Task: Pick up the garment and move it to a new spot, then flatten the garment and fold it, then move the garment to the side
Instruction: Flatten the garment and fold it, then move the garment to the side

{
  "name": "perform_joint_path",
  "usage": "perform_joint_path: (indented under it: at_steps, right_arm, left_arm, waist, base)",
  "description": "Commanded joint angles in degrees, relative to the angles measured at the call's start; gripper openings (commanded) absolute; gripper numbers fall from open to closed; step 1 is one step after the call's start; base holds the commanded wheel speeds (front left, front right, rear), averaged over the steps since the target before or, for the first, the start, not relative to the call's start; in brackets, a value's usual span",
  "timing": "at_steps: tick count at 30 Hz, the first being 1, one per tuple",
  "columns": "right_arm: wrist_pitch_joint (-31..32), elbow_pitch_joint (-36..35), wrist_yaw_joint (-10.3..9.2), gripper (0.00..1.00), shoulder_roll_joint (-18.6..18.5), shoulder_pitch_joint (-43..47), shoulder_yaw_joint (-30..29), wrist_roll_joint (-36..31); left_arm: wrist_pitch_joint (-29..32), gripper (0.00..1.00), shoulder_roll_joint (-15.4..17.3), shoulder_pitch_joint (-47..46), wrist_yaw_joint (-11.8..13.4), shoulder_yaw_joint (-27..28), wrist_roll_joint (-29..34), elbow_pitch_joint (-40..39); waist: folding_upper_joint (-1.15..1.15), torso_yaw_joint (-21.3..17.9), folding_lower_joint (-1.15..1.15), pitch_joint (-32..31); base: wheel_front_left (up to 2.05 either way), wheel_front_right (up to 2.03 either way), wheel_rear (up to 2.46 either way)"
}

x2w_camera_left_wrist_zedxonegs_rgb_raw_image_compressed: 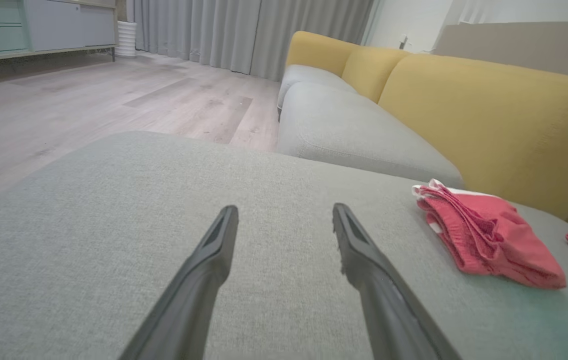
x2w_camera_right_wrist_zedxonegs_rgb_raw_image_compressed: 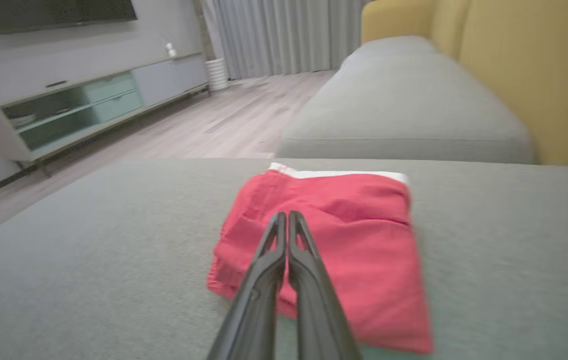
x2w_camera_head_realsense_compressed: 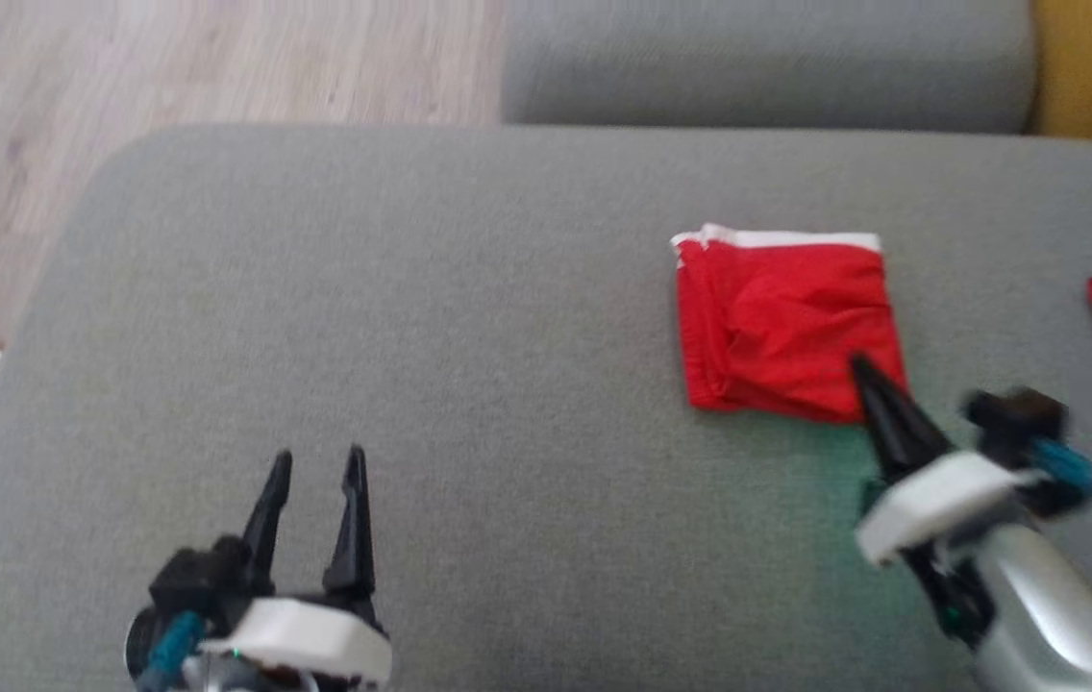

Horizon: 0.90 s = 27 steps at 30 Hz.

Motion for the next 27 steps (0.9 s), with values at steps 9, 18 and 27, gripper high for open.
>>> perform_joint_path:
  at_steps: [9, 18, 27]
  right_arm:
    - [-2.23, -11.42, -0.04, 1.00, 1.98, 13.78, -16.99, -7.30]
    - [-2.77, -14.13, -0.04, 1.00, 4.51, 20.89, -19.89, -11.43]
    - [-2.89, -14.27, -0.04, 1.00, 6.09, 21.96, -21.37, -12.43]
  left_arm:
    - [-0.35, 1.00, -0.01, 1.09, -4.61, 6.32, 3.45, 1.25]
    - [-0.35, 1.00, -0.03, 3.27, -5.20, 8.68, 3.55, 3.02]
    - [-0.35, 1.00, -0.03, 3.59, -4.76, 8.19, 3.02, 2.92]
  waist:
    - [0.00, -2.19, 0.00, -4.49]
    - [0.00, -2.26, 0.00, -5.92]
    - [0.00, -1.11, 0.00, -5.80]
  base:
    - [0.00, 0.00, 0.00]
    - [0.00, 0.00, 0.00]
    - [0.00, 0.00, 0.00]
